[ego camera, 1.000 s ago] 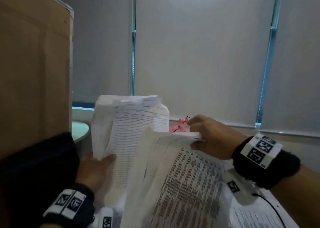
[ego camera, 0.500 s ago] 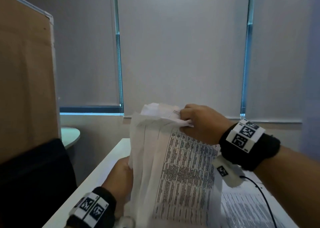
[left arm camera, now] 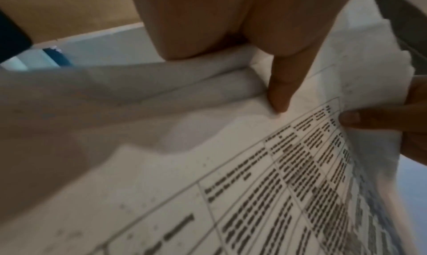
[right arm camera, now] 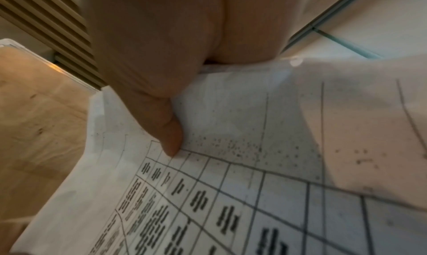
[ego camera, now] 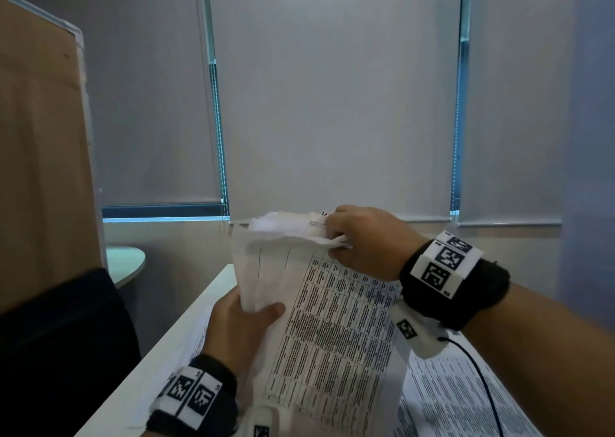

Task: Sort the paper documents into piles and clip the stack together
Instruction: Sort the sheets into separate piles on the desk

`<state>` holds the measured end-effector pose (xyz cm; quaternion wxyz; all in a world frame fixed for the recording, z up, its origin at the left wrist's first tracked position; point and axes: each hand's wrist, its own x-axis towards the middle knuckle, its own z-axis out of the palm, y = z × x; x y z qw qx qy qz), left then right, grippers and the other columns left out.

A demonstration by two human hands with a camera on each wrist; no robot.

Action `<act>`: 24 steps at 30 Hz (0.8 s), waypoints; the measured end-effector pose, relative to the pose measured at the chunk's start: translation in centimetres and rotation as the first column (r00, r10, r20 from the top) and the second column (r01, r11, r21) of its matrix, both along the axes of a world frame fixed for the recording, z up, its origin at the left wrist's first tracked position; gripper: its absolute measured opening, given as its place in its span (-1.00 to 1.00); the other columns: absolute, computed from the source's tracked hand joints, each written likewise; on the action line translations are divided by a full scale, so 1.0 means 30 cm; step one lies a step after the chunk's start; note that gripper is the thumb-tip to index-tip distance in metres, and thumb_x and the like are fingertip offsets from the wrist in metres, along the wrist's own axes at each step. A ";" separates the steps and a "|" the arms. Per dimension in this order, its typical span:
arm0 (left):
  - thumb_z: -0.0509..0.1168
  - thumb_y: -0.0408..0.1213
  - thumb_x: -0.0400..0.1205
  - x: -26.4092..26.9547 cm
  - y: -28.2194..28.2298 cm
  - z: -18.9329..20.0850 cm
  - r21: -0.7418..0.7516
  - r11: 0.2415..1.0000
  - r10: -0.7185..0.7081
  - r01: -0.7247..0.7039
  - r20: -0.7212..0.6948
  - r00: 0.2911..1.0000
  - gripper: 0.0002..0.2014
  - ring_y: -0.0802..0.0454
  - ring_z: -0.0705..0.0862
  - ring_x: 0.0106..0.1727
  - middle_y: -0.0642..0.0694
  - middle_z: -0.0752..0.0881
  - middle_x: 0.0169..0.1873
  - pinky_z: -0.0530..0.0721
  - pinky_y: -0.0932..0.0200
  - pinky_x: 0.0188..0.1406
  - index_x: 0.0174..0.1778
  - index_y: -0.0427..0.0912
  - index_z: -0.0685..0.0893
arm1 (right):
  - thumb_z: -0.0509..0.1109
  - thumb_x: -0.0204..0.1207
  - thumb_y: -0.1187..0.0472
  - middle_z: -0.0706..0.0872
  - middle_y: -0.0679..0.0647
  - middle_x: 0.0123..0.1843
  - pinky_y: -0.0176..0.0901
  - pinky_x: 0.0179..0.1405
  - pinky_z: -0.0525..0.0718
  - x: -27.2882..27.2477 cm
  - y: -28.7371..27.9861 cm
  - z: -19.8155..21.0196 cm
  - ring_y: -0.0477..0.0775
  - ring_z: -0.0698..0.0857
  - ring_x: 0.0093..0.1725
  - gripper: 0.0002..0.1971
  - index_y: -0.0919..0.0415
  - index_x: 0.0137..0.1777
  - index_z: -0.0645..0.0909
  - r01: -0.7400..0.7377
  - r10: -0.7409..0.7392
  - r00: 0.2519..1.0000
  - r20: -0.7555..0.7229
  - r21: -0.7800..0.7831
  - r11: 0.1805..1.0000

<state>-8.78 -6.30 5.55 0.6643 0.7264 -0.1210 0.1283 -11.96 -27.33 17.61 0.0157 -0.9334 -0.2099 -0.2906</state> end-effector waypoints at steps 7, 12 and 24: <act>0.49 -0.46 0.58 0.038 0.046 -0.029 -0.201 0.975 0.086 -0.093 -0.043 0.995 -0.89 0.21 0.83 -0.38 0.10 0.85 -0.42 0.74 0.27 -0.31 -0.05 -0.19 0.79 | 0.58 0.34 -0.07 0.47 0.10 0.45 0.13 0.50 0.42 0.067 -0.084 -0.149 0.12 0.45 0.44 -0.28 0.13 0.43 0.38 0.105 -0.296 0.913 0.279 0.542 0.834; 0.40 -0.51 0.64 0.060 0.066 -0.051 -0.260 0.960 0.079 -0.100 -0.090 0.993 -0.91 0.26 0.79 -0.46 0.06 0.83 -0.45 0.64 0.41 -0.52 0.03 -0.31 0.73 | 0.48 0.49 -0.09 0.67 0.06 0.34 0.01 0.30 0.59 0.095 -0.086 -0.341 0.02 0.68 0.21 -0.41 0.13 0.45 0.45 0.192 0.181 0.949 -0.257 0.930 0.314; 0.33 -0.55 0.64 0.110 0.024 -0.063 -0.217 0.976 0.019 -0.014 0.020 1.000 -0.50 0.18 0.67 0.09 0.16 0.71 0.09 0.57 0.24 -0.01 0.37 0.07 0.47 | 0.51 0.46 0.36 0.86 -0.01 -0.11 -0.19 -0.15 0.80 0.114 0.023 -0.347 -0.02 0.84 -0.09 -0.78 0.17 0.09 0.70 -0.153 0.299 0.949 0.096 0.973 0.174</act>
